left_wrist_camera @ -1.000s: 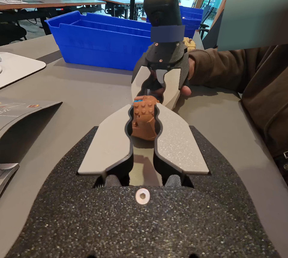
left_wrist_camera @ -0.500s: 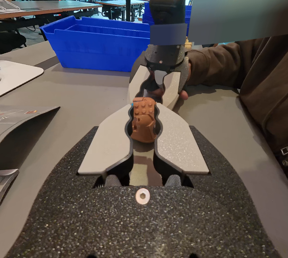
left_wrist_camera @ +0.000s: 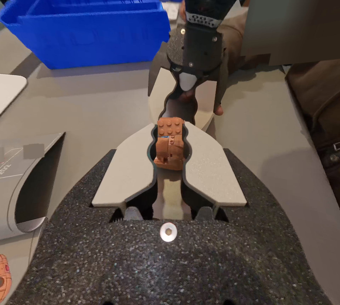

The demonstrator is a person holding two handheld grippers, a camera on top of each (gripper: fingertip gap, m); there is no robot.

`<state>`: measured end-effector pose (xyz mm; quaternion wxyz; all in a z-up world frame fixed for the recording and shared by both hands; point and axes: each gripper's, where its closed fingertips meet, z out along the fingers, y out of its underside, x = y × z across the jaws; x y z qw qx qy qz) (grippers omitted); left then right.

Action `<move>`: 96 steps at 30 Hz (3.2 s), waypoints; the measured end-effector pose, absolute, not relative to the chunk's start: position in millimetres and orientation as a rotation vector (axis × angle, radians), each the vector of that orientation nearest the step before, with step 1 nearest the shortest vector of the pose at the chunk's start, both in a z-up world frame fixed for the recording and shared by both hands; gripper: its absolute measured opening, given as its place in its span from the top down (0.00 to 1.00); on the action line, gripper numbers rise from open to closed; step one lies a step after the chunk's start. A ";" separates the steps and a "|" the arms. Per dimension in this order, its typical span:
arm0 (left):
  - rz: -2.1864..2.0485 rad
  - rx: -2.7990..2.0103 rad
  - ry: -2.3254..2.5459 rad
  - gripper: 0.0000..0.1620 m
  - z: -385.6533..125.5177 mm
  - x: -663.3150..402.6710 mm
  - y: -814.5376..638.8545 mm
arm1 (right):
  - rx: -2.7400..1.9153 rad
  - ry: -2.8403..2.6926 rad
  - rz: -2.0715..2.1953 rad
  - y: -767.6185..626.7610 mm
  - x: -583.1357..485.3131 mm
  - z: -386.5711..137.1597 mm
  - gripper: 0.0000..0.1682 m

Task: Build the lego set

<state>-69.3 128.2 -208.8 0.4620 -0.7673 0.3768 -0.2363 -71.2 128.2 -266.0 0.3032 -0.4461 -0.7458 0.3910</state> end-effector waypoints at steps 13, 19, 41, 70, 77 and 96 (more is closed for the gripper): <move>-0.532 -2.130 1.208 0.85 -235.1 -56.6 131.9 | -1.162 -1.978 1.023 127.0 -70.8 -265.7 0.70; -0.507 -2.147 1.230 0.85 -236.3 -62.8 131.4 | -1.158 -1.978 1.022 126.6 -70.5 -265.5 0.70; -0.605 -2.119 1.234 0.83 -237.9 -59.3 131.0 | -1.128 -1.982 1.007 125.1 -69.7 -264.9 0.71; -0.509 -2.112 0.810 0.50 -280.5 -80.4 121.8 | -1.061 -1.986 0.968 123.7 -67.9 -264.4 0.71; -0.453 -2.192 0.939 0.50 -299.8 -67.6 123.8 | -1.009 -1.990 0.951 121.3 -68.2 -263.8 0.71; -0.533 -2.181 0.905 0.55 -295.1 -62.5 128.5 | -0.979 -1.972 1.063 120.4 -62.3 -253.7 0.62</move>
